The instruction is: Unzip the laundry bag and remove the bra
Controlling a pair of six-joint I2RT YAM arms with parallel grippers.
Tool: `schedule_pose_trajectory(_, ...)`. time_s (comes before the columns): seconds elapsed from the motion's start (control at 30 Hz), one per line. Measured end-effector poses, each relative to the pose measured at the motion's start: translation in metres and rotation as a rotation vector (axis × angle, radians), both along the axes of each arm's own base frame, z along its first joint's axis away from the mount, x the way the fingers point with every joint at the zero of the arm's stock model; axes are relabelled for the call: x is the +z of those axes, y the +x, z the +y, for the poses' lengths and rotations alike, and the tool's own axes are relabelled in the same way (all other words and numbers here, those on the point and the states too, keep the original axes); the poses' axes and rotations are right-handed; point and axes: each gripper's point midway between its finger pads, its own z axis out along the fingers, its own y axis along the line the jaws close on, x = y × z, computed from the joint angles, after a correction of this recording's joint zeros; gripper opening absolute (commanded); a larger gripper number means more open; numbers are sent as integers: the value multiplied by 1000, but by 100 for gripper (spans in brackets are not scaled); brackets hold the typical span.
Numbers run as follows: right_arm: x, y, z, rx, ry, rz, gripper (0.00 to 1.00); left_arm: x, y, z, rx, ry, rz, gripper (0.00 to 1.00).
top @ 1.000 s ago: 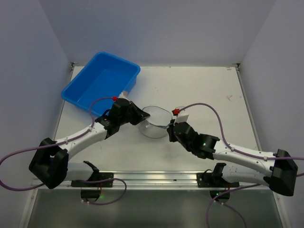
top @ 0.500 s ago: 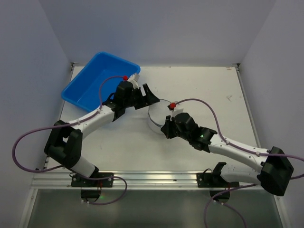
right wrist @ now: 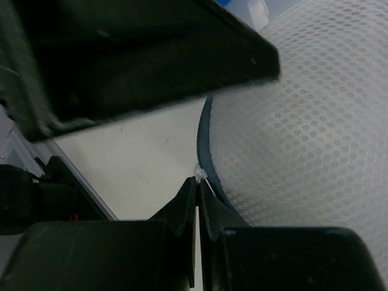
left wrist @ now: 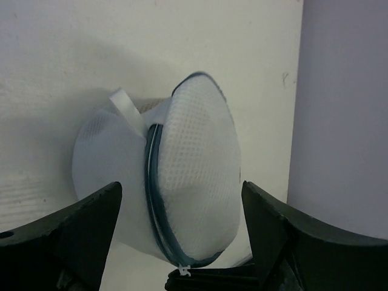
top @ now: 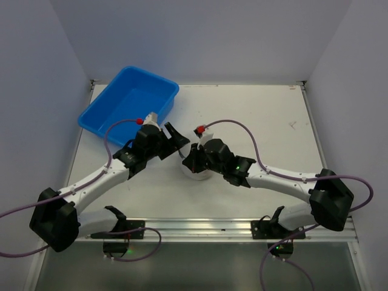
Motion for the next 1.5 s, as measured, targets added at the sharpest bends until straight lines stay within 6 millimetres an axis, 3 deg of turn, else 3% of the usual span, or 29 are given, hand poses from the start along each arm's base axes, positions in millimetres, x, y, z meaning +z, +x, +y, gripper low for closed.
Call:
schedule_pose_trajectory(0.07, -2, -3, 4, 8, 0, 6, 0, -17, -7, -10, -23, 14, 50, 76)
schedule_pose_trajectory(0.17, -4, -6, 6, 13, -1, 14, 0, -31, -16, -21, -43, 22, 95, 57)
schedule_pose_trajectory(0.2, -4, -6, 6, 12, 0, 14, 0, -32, -16, -22, -39, 21, 99, 40)
schedule_pose_trajectory(0.27, -4, -7, 6, 11, 0, 14, 0, -32, -15, -21, -23, 16, 102, 21)
schedule_pose_trajectory(0.3, -4, -7, 6, 10, 0, 13, 0, -32, -15, -21, -17, 15, 102, 7)
schedule_pose_trajectory(0.33, -3, -6, 5, 7, 0, 10, 0, -32, -14, -21, -10, 12, 102, 2)
schedule_pose_trajectory(0.5, -2, -13, -18, -22, -7, -20, 0, -32, -12, -19, 2, 17, 95, 0)
schedule_pose_trajectory(0.67, -25, -22, -69, -79, -62, -28, 0, -37, -12, -22, -12, 16, 109, 0)
schedule_pose_trajectory(0.83, -40, 3, -119, -203, -92, 18, 0, -36, -10, -28, -83, 0, 96, 0)
schedule_pose_trajectory(0.97, -45, 20, -131, -231, -106, 72, 0, -24, 0, -39, -195, -4, 31, 0)
schedule_pose_trajectory(1.13, -57, 23, -122, -167, -136, 139, 0, -18, 24, -51, -341, 39, -39, 0)
schedule_pose_trajectory(1.23, -53, 15, -114, -124, -132, 143, 0, -13, 42, -66, -423, 65, -82, 25)
schedule_pose_trajectory(1.27, -51, 13, -110, -112, -127, 140, 0, -12, 50, -71, -442, 75, -94, 40)
schedule_pose_trajectory(1.33, -39, 9, -97, -84, -100, 127, 0, -8, 67, -81, -463, 95, -123, 55)
schedule_pose_trajectory(1.37, -34, 7, -92, -75, -85, 122, 0, -6, 74, -83, -463, 101, -131, 70)
schedule_pose_trajectory(1.5, -5, 6, -67, -53, 3, 86, 0, 2, 86, -78, -415, 127, -137, 85)
